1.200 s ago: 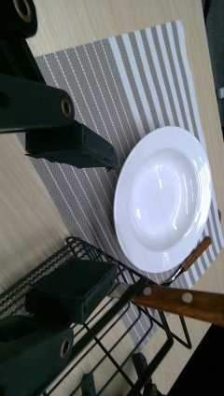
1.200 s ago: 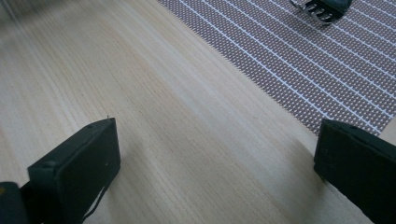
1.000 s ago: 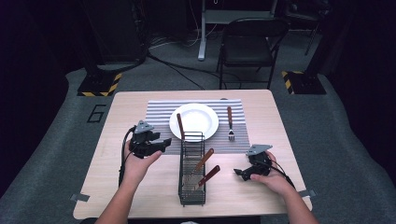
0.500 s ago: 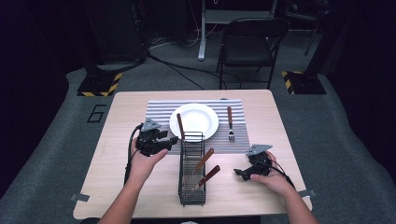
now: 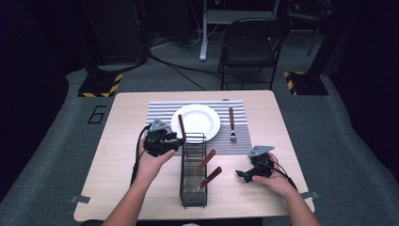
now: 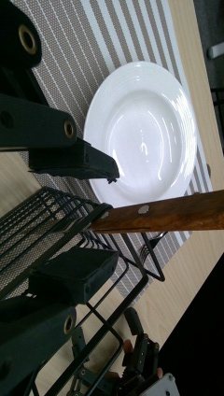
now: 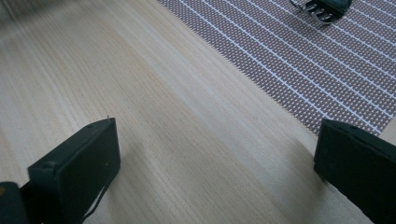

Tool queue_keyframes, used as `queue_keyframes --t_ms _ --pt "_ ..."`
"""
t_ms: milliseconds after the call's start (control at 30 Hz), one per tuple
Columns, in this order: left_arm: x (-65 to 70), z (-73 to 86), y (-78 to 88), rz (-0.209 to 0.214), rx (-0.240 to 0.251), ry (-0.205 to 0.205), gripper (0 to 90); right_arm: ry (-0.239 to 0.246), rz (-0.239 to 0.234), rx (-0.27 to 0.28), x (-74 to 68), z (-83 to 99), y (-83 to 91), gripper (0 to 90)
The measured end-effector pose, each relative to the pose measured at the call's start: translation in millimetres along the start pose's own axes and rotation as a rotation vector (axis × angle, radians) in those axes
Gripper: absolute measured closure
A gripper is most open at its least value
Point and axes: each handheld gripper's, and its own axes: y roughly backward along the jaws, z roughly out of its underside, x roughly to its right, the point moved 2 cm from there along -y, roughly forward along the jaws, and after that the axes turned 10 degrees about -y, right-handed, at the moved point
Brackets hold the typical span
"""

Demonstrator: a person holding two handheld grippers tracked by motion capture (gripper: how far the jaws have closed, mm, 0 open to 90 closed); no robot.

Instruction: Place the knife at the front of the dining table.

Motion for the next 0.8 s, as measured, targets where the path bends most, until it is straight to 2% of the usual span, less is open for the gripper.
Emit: queue_keyframes --t_ms 267,333,400,600,800 --pt "1.5 -1.2 -9.1 0.004 -0.004 -0.008 58.9 0.0 0.0 0.0 0.0 0.0 0.0 0.0" --pt "2.1 -2.6 -12.3 -0.006 0.015 -0.017 59.9 0.001 0.0 0.0 0.0 0.0 0.0 0.0" --pt "2.8 -3.6 -14.2 -0.022 0.011 -0.029 61.5 0.0 0.0 0.0 0.0 0.0 0.0 0.0" --pt "3.1 -3.3 -20.8 -0.025 -0.003 -0.032 66.3 0.0 0.0 0.0 0.0 0.0 0.0 0.0" --pt "5.6 -3.5 -19.3 -0.041 0.01 -0.05 71.3 -0.001 0.0 0.0 -0.1 0.0 0.0 0.0"
